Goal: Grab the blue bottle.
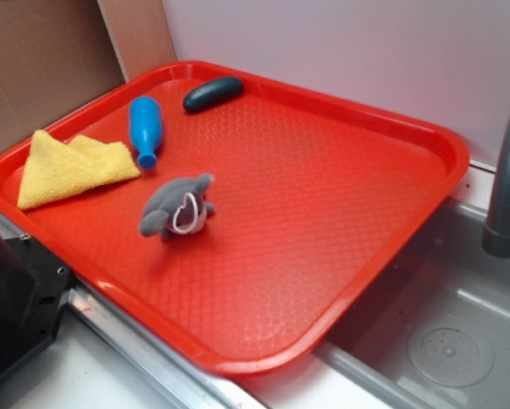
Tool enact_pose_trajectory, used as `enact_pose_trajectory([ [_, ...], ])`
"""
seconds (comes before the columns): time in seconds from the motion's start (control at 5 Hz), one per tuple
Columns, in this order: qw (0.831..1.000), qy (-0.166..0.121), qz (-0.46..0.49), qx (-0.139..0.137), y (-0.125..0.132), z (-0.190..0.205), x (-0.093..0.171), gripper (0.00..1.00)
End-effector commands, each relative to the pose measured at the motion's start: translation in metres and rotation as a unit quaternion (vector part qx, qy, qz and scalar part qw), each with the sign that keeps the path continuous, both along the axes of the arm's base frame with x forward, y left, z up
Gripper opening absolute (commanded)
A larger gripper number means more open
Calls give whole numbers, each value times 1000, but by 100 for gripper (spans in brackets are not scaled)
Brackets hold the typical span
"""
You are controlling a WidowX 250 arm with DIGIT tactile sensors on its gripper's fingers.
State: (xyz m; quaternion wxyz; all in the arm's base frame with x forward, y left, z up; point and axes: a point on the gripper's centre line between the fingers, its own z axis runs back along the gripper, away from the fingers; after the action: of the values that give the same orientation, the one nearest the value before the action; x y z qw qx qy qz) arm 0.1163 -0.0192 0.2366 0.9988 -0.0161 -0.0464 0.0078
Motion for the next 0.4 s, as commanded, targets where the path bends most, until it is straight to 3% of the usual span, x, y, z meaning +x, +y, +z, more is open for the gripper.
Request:
enact_pose_trajectory([
  [0.0, 1000, 0, 0, 0, 0, 0, 0, 100],
  [0.2, 995, -4, 101, 7, 15, -18, 22, 100],
])
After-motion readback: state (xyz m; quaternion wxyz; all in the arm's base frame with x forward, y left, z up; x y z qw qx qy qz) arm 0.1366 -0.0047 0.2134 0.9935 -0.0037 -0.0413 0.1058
